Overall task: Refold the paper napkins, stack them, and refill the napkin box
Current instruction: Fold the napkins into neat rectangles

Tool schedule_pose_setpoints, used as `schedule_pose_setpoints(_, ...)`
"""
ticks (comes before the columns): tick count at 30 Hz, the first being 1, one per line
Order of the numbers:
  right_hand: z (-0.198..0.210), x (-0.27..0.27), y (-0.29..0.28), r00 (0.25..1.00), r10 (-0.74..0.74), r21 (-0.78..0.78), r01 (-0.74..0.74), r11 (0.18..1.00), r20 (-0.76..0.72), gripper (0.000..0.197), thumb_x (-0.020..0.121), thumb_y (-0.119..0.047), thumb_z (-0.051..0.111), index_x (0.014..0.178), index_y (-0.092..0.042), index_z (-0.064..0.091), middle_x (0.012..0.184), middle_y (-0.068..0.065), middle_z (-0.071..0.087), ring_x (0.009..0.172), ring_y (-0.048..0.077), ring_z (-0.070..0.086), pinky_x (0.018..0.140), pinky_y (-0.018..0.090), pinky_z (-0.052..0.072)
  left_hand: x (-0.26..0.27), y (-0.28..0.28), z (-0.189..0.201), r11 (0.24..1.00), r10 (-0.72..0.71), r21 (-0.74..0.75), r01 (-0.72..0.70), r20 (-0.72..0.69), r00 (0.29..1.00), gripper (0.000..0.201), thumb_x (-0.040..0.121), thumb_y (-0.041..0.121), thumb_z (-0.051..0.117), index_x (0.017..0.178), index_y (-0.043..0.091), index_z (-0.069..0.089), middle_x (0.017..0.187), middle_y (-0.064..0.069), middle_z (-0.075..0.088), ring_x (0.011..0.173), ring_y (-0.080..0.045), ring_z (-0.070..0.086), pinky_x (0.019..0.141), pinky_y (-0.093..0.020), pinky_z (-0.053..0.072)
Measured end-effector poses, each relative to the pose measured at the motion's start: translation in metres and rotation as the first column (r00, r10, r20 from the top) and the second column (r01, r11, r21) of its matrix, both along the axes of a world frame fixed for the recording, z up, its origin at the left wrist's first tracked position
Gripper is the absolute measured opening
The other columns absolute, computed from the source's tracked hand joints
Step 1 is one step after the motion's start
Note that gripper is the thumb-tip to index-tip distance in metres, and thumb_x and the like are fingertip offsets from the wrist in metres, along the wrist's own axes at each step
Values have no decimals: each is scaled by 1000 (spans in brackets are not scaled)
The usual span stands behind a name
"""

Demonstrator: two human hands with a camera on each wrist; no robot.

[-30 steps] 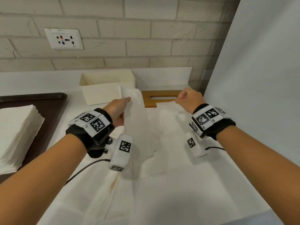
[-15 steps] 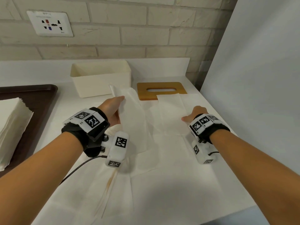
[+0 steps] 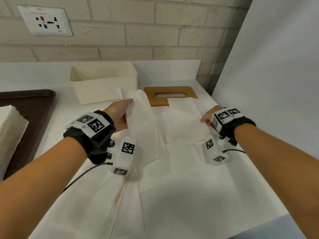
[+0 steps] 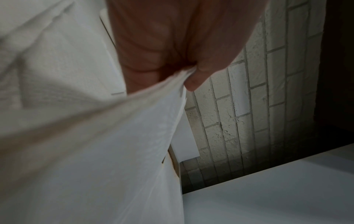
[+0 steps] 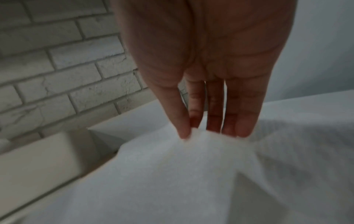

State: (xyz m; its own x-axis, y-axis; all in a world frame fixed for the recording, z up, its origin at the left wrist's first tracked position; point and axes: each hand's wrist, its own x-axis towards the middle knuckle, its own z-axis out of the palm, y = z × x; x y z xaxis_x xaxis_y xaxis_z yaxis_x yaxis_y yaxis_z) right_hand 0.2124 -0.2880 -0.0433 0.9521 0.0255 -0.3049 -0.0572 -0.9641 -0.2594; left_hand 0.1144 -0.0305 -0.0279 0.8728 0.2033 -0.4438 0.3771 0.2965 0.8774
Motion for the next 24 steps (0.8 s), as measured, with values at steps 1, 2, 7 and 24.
schedule_pose_setpoints(1,6,5,1,1000,-22,61,23,998,-21,41,86,-21,59,125,-9,55,133,15,53,117,30,53,101,36,43,1,0,0,1000,-2,-6,2,2,1000,26,100,23,40,119,9,50,91,-5,62,80,-18,61,60,-32,47)
schedule_pose_setpoints(2,14,6,3,999,-38,117,38,992,-2,36,86,-19,59,118,-3,57,128,17,55,111,29,54,98,36,44,2,0,1,1000,-7,-17,7,5,1000,27,100,23,40,121,9,50,91,-5,62,80,-18,60,60,-32,47)
schedule_pose_setpoints(7,60,-23,31,915,-32,402,-144,904,401,34,84,-12,59,58,-17,37,69,1,49,81,19,47,57,15,34,10,-14,5,996,-57,-70,58,17,998,33,100,22,39,127,6,48,92,-7,61,79,-19,60,60,-33,47)
schedule_pose_setpoints(24,27,-105,114,774,497,249,-610,752,393,14,86,-13,51,78,-11,39,79,8,54,82,32,54,73,38,48,18,-14,-3,971,-44,-220,98,238,970,38,97,44,36,108,13,55,90,-5,61,74,-17,64,60,-22,54)
